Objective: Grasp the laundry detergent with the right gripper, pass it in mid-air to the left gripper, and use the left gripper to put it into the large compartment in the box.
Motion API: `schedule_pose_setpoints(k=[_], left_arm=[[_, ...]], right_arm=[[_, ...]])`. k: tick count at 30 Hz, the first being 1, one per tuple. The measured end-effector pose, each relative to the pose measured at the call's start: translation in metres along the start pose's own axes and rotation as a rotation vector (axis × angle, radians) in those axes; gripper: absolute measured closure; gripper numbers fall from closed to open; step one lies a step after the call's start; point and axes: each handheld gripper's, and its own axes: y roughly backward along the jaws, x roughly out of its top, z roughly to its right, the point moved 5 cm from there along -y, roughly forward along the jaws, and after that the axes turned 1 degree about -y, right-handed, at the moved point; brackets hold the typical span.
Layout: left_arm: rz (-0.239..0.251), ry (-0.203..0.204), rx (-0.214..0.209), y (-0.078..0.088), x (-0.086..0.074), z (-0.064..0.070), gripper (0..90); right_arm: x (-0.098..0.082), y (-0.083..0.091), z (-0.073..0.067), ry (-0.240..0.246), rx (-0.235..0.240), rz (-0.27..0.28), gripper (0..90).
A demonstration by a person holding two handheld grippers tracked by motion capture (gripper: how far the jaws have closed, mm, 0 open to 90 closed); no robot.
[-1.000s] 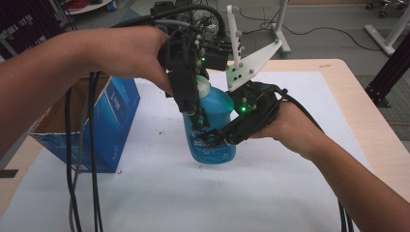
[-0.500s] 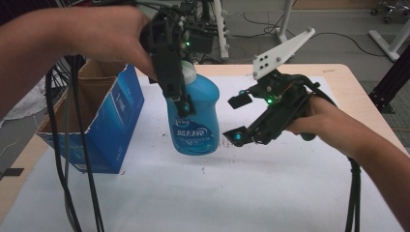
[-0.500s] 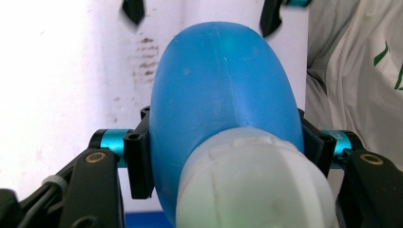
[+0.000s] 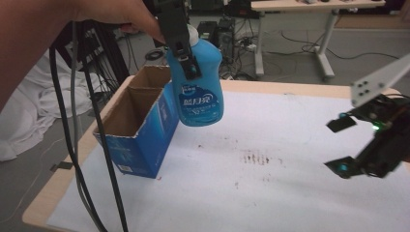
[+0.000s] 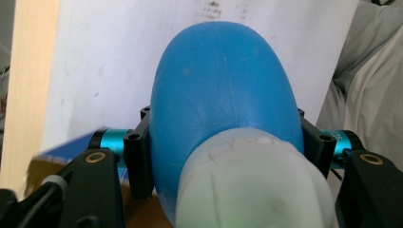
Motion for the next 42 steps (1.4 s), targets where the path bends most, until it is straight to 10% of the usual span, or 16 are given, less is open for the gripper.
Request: schedule_pose_setpoints(k=[11, 22, 42], left_arm=[[0.033, 0.134, 0.028, 0.045, -0.051, -0.012, 37.4], [0.067, 0.228, 0.059, 0.077, -0.103, -0.014, 37.4], [0.013, 0.247, 0.063, 0.019, -0.144, -0.033, 37.5]], right_arm=[[-0.013, 0.029, 0.007, -0.031, -0.007, -0.118, 0.7], [-0.013, 0.04, 0.016, -0.048, -0.057, -0.123, 0.8], [-0.019, 0.033, 0.017, -0.064, -0.054, -0.128, 0.8]])
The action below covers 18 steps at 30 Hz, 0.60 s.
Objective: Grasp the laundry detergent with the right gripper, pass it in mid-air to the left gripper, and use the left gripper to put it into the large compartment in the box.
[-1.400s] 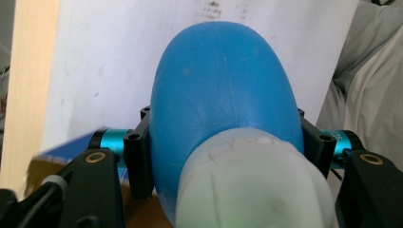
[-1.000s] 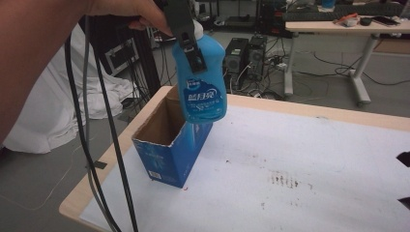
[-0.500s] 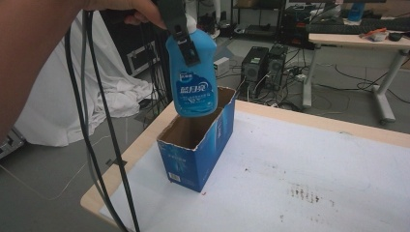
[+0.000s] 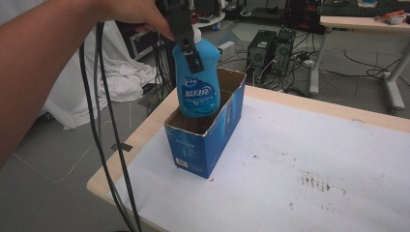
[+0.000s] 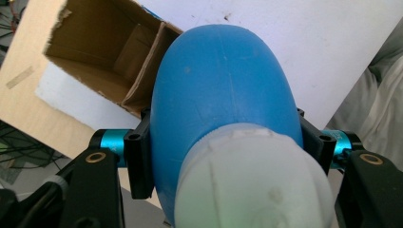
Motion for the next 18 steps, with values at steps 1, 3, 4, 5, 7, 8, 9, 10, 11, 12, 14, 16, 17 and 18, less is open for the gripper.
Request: schedule_pose_setpoints(k=[1, 3, 4, 5, 7, 8, 9, 10, 11, 12, 14, 16, 17, 18], left_arm=[[-0.003, -0.003, -0.003, -0.004, 0.0, 0.0, 37.5], [-0.009, -0.01, -0.007, -0.014, -0.001, -0.001, 37.5], [-0.016, -0.015, -0.006, -0.018, -0.001, -0.002, 37.5], [-0.017, -0.013, -0.007, -0.023, -0.002, -0.002, 37.5], [-0.025, -0.013, -0.011, -0.035, -0.003, -0.003, 37.5], [-0.028, -0.013, -0.012, -0.04, -0.004, -0.003, 37.5], [-0.031, -0.019, -0.013, -0.045, -0.005, -0.004, 37.5], [-0.034, -0.019, -0.012, -0.05, -0.005, -0.004, 37.5], [-0.035, -0.023, -0.013, -0.055, -0.006, -0.004, 37.5], [-0.039, -0.026, -0.013, -0.06, -0.007, -0.004, 37.5], [-0.045, -0.026, -0.011, -0.07, -0.008, -0.005, 37.5], [-0.055, -0.027, -0.012, -0.08, -0.011, -0.006, 37.5], [-0.057, -0.032, -0.013, -0.085, -0.012, -0.006, 37.5], [-0.056, -0.033, -0.013, -0.089, -0.012, -0.006, 37.5]], right_arm=[[0.0, 0.0, 0.0, 0.0, 0.0, 0.0, 0.8], [-0.002, -0.002, 0.002, -0.01, -0.004, 0.002, 0.8], [-0.002, -0.002, 0.002, -0.01, -0.004, 0.002, 0.8], [-0.003, -0.003, 0.002, -0.012, -0.003, 0.0, 0.8], [-0.005, -0.004, 0.003, -0.018, -0.003, 0.002, 0.8], [-0.006, -0.004, 0.004, -0.025, -0.002, 0.003, 0.8], [-0.007, -0.005, 0.005, -0.024, -0.003, 0.004, 0.8], [-0.008, -0.005, 0.005, -0.032, -0.005, 0.006, 0.8], [-0.009, -0.006, 0.006, -0.027, -0.005, 0.009, 0.8], [-0.009, -0.006, 0.006, -0.03, -0.006, 0.006, 0.8], [-0.011, -0.008, 0.006, -0.033, -0.006, 0.004, 0.8], [-0.011, -0.008, 0.006, -0.035, -0.004, 0.005, 0.8], [-0.012, -0.009, 0.007, -0.033, -0.003, 0.005, 0.8], [-0.012, -0.01, 0.007, -0.036, -0.001, 0.003, 0.8]])
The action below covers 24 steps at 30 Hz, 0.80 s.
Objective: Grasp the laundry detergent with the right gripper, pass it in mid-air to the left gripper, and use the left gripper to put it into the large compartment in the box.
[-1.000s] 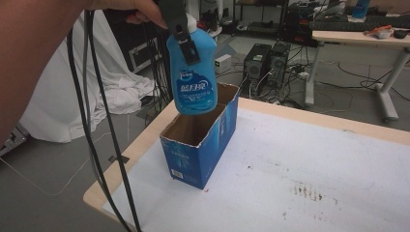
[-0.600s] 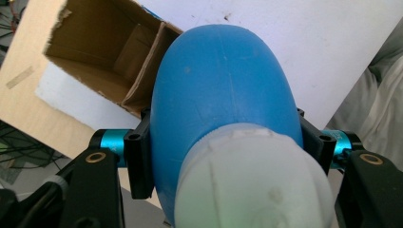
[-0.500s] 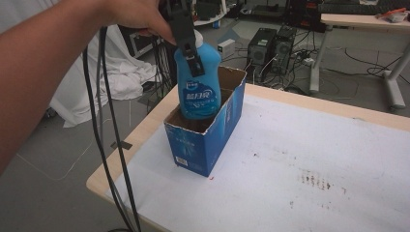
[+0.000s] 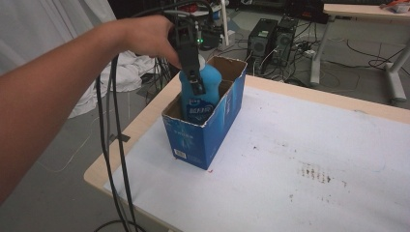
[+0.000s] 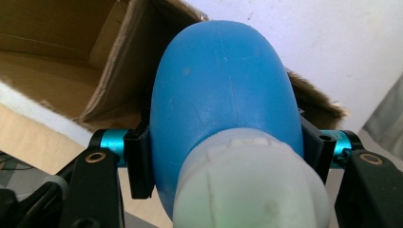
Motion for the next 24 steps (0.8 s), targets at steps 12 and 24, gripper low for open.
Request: schedule_pose_setpoints(k=[12, 24], left_arm=[[-0.038, -0.006, -0.018, -0.04, -0.006, 0.001, 37.5], [-0.043, 0.005, -0.029, -0.053, -0.01, 0.0, 37.4]], right_arm=[[-0.004, -0.006, 0.001, -0.004, 0.008, -0.005, 0.8], [-0.006, -0.01, -0.001, -0.011, 0.017, -0.007, 0.8]])
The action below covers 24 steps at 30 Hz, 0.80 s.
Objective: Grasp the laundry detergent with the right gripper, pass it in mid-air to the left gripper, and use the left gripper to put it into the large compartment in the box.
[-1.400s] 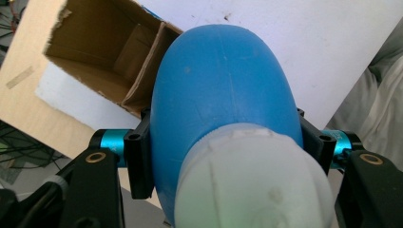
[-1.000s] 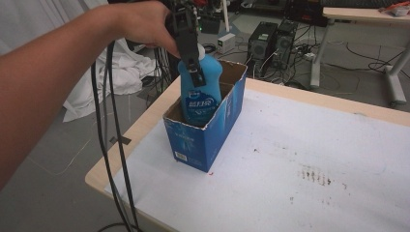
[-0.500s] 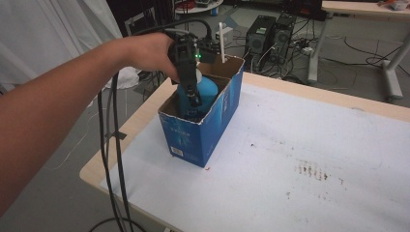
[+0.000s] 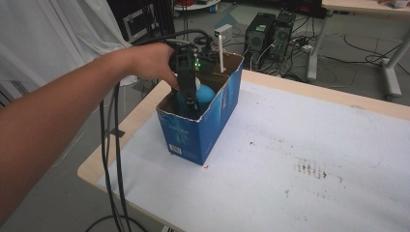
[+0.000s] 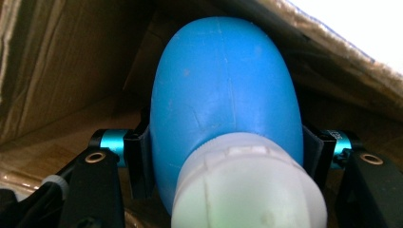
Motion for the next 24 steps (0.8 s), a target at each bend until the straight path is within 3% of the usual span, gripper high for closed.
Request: schedule_pose_setpoints(k=[12, 17, 24], left_arm=[[0.009, 0.009, 0.01, 0.0, 0.002, -0.003, 33.8], [0.061, 0.03, 0.027, 0.017, 0.001, -0.007, 29.8], [0.128, 0.03, 0.046, 0.054, 0.001, -0.006, 29.8]], right_arm=[[-0.001, -0.001, -0.002, 0.004, 0.002, 0.0, 0.8], [-0.002, 0.0, -0.003, 0.004, -0.001, -0.001, 0.8], [0.0, 0.001, -0.006, 0.006, -0.003, 0.0, 0.8]])
